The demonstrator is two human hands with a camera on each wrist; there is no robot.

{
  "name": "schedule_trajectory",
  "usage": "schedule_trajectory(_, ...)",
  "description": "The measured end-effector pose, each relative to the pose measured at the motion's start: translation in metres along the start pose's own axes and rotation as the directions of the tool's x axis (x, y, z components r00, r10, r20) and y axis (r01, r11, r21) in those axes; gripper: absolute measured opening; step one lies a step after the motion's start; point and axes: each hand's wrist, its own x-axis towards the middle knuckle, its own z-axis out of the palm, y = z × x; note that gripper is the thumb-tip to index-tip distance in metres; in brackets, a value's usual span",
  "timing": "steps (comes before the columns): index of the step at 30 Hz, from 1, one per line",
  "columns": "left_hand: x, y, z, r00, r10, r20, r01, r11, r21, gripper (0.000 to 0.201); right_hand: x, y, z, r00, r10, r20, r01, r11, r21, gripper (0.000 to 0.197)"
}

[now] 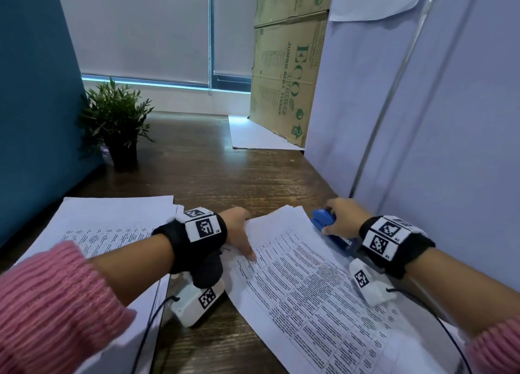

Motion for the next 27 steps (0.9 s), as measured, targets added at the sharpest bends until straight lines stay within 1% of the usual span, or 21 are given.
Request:
schedule_trajectory(2, -0.008, -0.003, -0.014, 0.997, 0.066, -0.033, -0.066, 0.998, 0.015, 0.047, 0.0, 0.014, -0.005, 0.997, 0.072, -0.031, -0.073, 0.996, -0.046, 0.04)
schedule_trajectory(3, -0.013, -0.005, -0.021, 0.994, 0.096, -0.05, -0.096, 0.995, 0.011, 0.044, 0.0, 0.021, -0.006, 0.994, 0.106, -0.026, -0.107, 0.992, -0.07, 0.04)
schedule_trajectory(5, -0.024, -0.009, -0.035, 0.985, 0.138, -0.1, -0.138, 0.99, 0.007, 0.042, -0.002, 0.031, -0.005, 0.988, 0.152, 0.024, -0.149, 0.984, -0.102, 0.042)
schedule_trajectory(8, -0.041, -0.013, -0.057, 0.968, 0.172, -0.185, -0.173, 0.985, 0.009, 0.037, -0.008, 0.036, 0.0, 0.982, 0.152, 0.116, -0.134, 0.98, -0.147, 0.046)
schedule_trajectory(10, -0.055, -0.011, -0.07, 0.957, 0.206, -0.206, -0.213, 0.977, -0.012, 0.035, -0.013, 0.028, -0.003, 0.984, 0.124, 0.128, -0.099, 0.977, -0.189, 0.045)
schedule_trajectory(11, -0.063, -0.01, -0.077, 0.95, 0.228, -0.214, -0.238, 0.971, -0.021, 0.034, -0.016, 0.022, -0.009, 0.99, 0.1, 0.099, -0.081, 0.98, -0.18, 0.043)
schedule_trajectory(12, -0.071, -0.008, -0.083, 0.942, 0.246, -0.226, -0.259, 0.965, -0.029, 0.034, -0.019, 0.015, -0.017, 0.997, 0.07, 0.039, -0.066, 0.992, -0.111, 0.039)
schedule_trajectory(13, -0.078, -0.006, -0.088, 0.935, 0.257, -0.245, -0.274, 0.961, -0.04, 0.034, -0.022, 0.008, -0.028, 0.999, 0.039, -0.034, -0.038, 0.999, 0.024, 0.035)
schedule_trajectory(14, -0.086, -0.005, -0.094, 0.927, 0.261, -0.27, -0.287, 0.956, -0.06, 0.033, -0.026, -0.001, -0.04, 0.995, 0.011, -0.102, 0.011, 0.977, 0.214, 0.031)
schedule_trajectory(15, -0.093, -0.003, -0.1, 0.92, 0.26, -0.292, -0.296, 0.951, -0.086, 0.033, -0.031, -0.011, -0.053, 0.985, -0.01, -0.174, 0.085, 0.9, 0.427, 0.032)
schedule_trajectory(16, -0.099, -0.001, -0.107, 0.914, 0.26, -0.311, -0.305, 0.947, -0.104, 0.035, -0.037, -0.021, -0.065, 0.972, -0.016, -0.235, 0.164, 0.762, 0.626, 0.034)
schedule_trajectory(17, -0.106, 0.002, -0.113, 0.908, 0.263, -0.326, -0.311, 0.944, -0.107, 0.039, -0.042, -0.028, -0.073, 0.964, -0.022, -0.265, 0.227, 0.587, 0.777, 0.036)
schedule_trajectory(18, -0.113, 0.006, -0.12, 0.902, 0.264, -0.342, -0.314, 0.944, -0.098, 0.044, -0.047, -0.034, -0.079, 0.958, -0.034, -0.284, 0.27, 0.442, 0.855, 0.042)
schedule_trajectory(19, -0.119, 0.009, -0.127, 0.893, 0.267, -0.362, -0.318, 0.944, -0.088, 0.047, -0.049, -0.038, -0.082, 0.953, -0.058, -0.298, 0.298, 0.366, 0.882, 0.046)
schedule_trajectory(20, -0.126, 0.012, -0.132, 0.881, 0.269, -0.389, -0.322, 0.943, -0.079, 0.046, -0.054, -0.044, -0.083, 0.946, -0.09, -0.312, 0.323, 0.324, 0.889, 0.044)
schedule_trajectory(22, -0.139, 0.016, -0.142, 0.852, 0.265, -0.451, -0.318, 0.947, -0.045, 0.039, -0.061, -0.053, -0.08, 0.933, -0.128, -0.337, 0.36, 0.281, 0.89, 0.031)
schedule_trajectory(24, -0.146, 0.017, -0.15, 0.8, 0.27, -0.536, -0.309, 0.951, 0.017, 0.034, -0.065, -0.059, -0.074, 0.922, -0.127, -0.366, 0.385, 0.202, 0.901, 0.038)
schedule_trajectory(25, -0.149, 0.017, -0.153, 0.756, 0.276, -0.594, -0.32, 0.947, 0.033, 0.033, -0.067, -0.061, -0.071, 0.916, -0.119, -0.384, 0.4, 0.173, 0.9, 0.039)
schedule_trajectory(27, -0.152, 0.014, -0.157, 0.64, 0.264, -0.721, -0.36, 0.933, 0.022, 0.035, -0.068, -0.065, -0.07, 0.902, -0.09, -0.422, 0.43, 0.113, 0.896, 0.042)
